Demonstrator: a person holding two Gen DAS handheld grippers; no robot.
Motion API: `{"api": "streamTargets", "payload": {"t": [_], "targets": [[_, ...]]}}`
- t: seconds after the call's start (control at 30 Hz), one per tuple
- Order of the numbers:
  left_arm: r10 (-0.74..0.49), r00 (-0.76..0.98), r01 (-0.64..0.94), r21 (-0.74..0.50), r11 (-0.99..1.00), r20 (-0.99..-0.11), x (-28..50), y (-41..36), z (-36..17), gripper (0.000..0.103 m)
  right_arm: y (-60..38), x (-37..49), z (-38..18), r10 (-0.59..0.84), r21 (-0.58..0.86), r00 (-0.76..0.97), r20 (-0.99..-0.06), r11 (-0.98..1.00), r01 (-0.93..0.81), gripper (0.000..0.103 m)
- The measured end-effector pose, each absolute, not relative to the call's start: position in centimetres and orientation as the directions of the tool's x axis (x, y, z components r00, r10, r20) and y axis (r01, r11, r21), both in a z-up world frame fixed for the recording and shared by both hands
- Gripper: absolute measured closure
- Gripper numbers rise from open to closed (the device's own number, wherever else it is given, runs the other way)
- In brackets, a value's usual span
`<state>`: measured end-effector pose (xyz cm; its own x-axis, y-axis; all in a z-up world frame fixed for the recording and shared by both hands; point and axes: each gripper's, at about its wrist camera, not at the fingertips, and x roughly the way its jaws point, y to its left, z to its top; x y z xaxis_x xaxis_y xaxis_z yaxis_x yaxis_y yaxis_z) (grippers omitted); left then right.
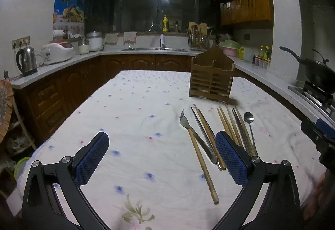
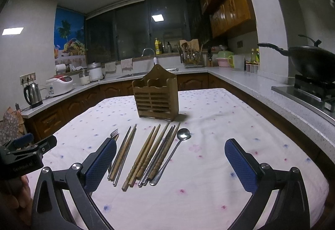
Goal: Organize utensils
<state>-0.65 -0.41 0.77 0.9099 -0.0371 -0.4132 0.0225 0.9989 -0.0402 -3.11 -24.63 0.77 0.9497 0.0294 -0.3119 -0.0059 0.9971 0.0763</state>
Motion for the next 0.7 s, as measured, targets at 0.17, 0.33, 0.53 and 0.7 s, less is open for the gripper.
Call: {"api": "streamTargets", "payload": {"t": [0.17, 0.33, 0.53, 0.7], "targets": [[-0.044, 0.895, 0.02, -0.06, 0.998, -0.443, 0.4, -0.1, 0.3, 0.0, -24.7, -2.7, 0.7, 0.029, 0.085, 0.945, -0.325, 0.996, -0.002, 0.0], [-0.059, 0.879, 0.026, -0.077, 0.997, -0.472, 1.1, 0.0, -0.3, 0.0, -25.2, -2.3, 0.6, 0.034, 0.101, 0.939, -0.343, 0.995, 0.001, 0.0], [-0.072, 0.852, 0.033, -0.085, 0.996, -0.518, 3.1, -0.2, -0.2, 0.0, -25.7, -1.1, 0.6, 0.05, 0.126, 0.925, -0.377, 0.992, -0.002, 0.0], [-0.078, 0.818, 0.05, -0.064, 0.997, -0.569, 5.9, -0.8, 0.0, 0.0, -26.3, 1.0, 0.6, 0.07, 0.15, 0.902, -0.425, 0.989, -0.007, 0.0]]}}
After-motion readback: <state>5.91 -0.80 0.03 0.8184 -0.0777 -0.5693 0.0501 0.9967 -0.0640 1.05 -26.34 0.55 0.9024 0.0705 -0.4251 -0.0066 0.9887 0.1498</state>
